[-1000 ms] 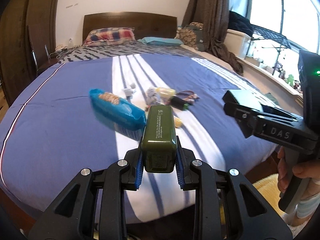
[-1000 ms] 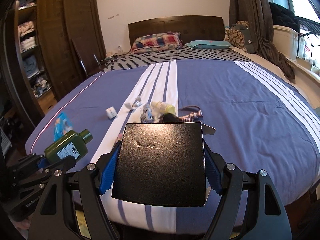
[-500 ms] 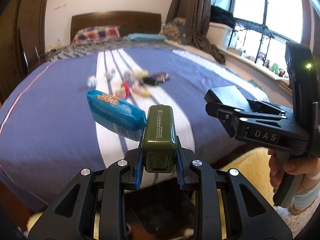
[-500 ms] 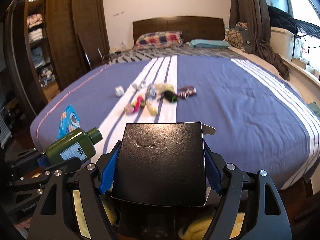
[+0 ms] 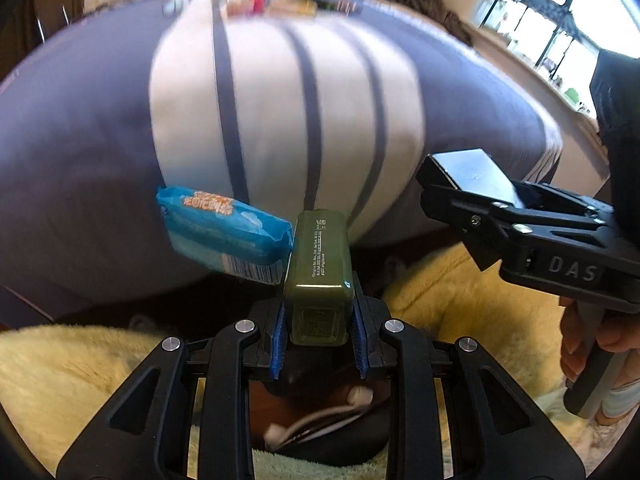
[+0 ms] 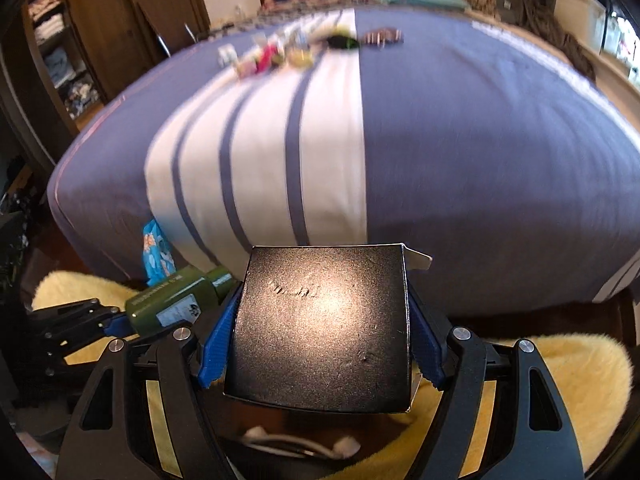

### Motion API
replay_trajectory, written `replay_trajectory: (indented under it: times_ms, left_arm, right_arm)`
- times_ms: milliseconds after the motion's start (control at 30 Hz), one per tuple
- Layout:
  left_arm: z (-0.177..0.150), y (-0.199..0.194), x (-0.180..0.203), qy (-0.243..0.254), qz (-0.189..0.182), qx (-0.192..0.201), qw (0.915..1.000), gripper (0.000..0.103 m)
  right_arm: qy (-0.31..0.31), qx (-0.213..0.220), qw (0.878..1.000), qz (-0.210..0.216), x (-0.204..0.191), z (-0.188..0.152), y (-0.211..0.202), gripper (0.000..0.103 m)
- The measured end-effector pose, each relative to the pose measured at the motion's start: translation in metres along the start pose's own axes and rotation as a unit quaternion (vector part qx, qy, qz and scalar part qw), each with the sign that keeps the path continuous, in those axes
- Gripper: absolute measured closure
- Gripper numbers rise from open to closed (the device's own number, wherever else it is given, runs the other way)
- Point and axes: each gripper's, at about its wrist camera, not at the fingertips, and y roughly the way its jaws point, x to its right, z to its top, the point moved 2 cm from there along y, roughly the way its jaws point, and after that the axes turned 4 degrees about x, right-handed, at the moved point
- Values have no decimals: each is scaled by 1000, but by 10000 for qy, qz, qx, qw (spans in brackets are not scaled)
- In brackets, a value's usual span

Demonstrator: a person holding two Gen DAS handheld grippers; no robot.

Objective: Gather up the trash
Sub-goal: 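Lower both held items into the black bin and open both tools, then grasp the yellow tube with the right tool while the left tool returns to the bed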

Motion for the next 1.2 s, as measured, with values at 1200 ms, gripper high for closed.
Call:
replay_trajectory:
  times_ms: [1200]
  left_arm:
    - [-3,38,-36,-275,571,-630,9960,40]
  right_arm:
    - [573,-491,9971,62,27,2,34,13]
